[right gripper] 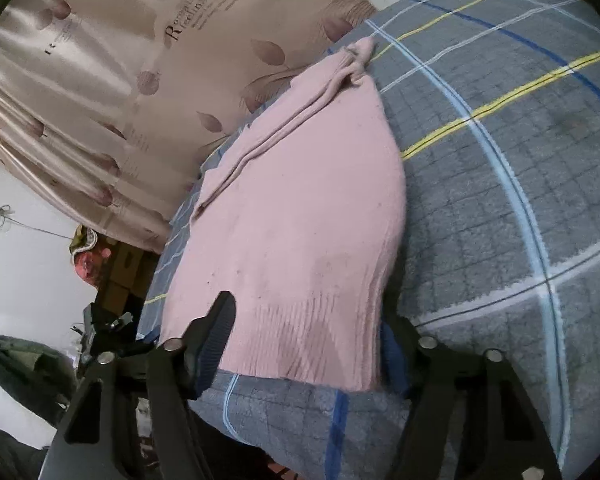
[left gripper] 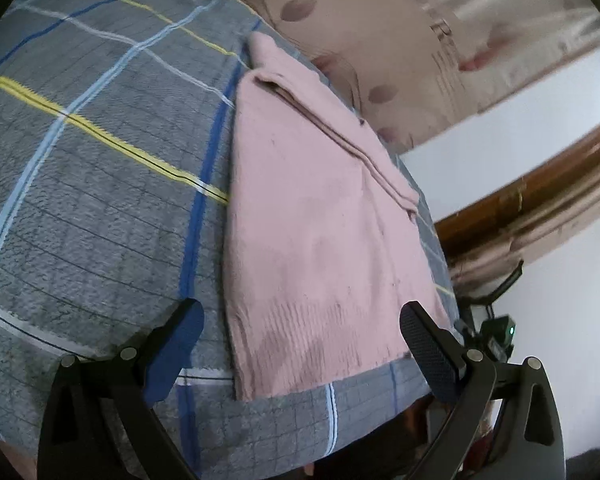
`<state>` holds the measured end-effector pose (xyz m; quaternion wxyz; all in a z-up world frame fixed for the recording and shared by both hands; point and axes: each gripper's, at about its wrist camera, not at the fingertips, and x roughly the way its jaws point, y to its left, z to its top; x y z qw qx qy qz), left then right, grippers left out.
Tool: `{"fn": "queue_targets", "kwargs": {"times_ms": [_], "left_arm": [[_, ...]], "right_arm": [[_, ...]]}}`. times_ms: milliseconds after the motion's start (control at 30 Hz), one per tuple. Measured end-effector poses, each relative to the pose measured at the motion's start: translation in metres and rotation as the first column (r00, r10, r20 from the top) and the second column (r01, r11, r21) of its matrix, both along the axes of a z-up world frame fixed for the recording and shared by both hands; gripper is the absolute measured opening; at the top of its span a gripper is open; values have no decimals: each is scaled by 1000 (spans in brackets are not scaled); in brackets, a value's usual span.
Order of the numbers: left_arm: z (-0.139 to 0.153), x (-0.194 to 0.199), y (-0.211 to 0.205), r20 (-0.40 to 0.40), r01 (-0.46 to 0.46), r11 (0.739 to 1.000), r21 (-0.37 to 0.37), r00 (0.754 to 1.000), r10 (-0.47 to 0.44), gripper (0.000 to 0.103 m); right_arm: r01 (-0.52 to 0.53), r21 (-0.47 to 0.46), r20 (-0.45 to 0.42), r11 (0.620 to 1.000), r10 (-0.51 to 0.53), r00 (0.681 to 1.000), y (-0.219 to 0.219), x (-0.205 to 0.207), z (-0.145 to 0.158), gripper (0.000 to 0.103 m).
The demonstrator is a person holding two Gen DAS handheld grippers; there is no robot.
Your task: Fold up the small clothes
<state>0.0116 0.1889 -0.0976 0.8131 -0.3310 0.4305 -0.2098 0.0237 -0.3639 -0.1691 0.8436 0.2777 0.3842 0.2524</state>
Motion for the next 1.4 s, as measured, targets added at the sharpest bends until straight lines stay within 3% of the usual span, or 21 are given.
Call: {"fn": "queue_targets", "kwargs": {"times_ms": [33,100,133,200,267,333,467,600,767,900,933,1000,1033,1133,1400], "left_arm": [[-1,-2,-3,8,8,1000,-5,1000,-8,97],[-1,-4,-10,26,14,1000,23,1000,-14,97],[-1,-3,-13,35,16,999,42,999,-17,94],[-3,-1,-14,30,9,999,52,999,-11,76],[-8,2,-9,18,3,1000,19,1000,-3,62],[-12,8,-4,6,-1,1000,-28,1000,1,59],[-11,18,-11,6,42,999,4,999,-42,59],[-6,21,-9,-1,16,999,40,1000,-16,60],[-14,25,2,1,-31,999,-31,1000,31,61],[-12,34,-12,8,36,999,25,999,-36,59],[-12,35,-14,8,40,999,35,999,-41,56],[-15,36,-16,-13,36,998,50,999,-35,22],[-21,36,-15,-38,7,996,94,999,-3,7],[-26,32,-11,-27,-15,999,43,999,16,7],[-18,22,-23,22,-13,990,143,1000,10,7]], "right_arm": [[-1,7,-3,1000,1,1000,1,1,-1,56],[-3,30,-19,1000,4,1000,3,5,-5,33],[-4,30,-37,1000,5,999,4,6,-10,26],[4,36,-46,999,-2,999,5,8,-15,14],[4,70,-50,998,-1,999,3,10,-16,13],[-4,115,-53,993,10,999,-1,11,-18,13],[-15,165,-49,986,23,999,-4,11,-20,17],[-35,176,-43,984,43,998,-2,12,-17,20],[-58,157,-37,986,65,997,4,16,-16,20],[-62,165,-36,984,69,997,10,22,-17,20],[-62,166,-34,984,68,997,10,23,-17,20],[-59,169,-27,984,65,998,11,22,-17,19],[-57,168,-28,984,63,998,11,22,-18,18],[-50,159,-45,986,58,997,10,23,-18,17],[-15,167,-119,986,35,992,10,30,-20,17]]}}
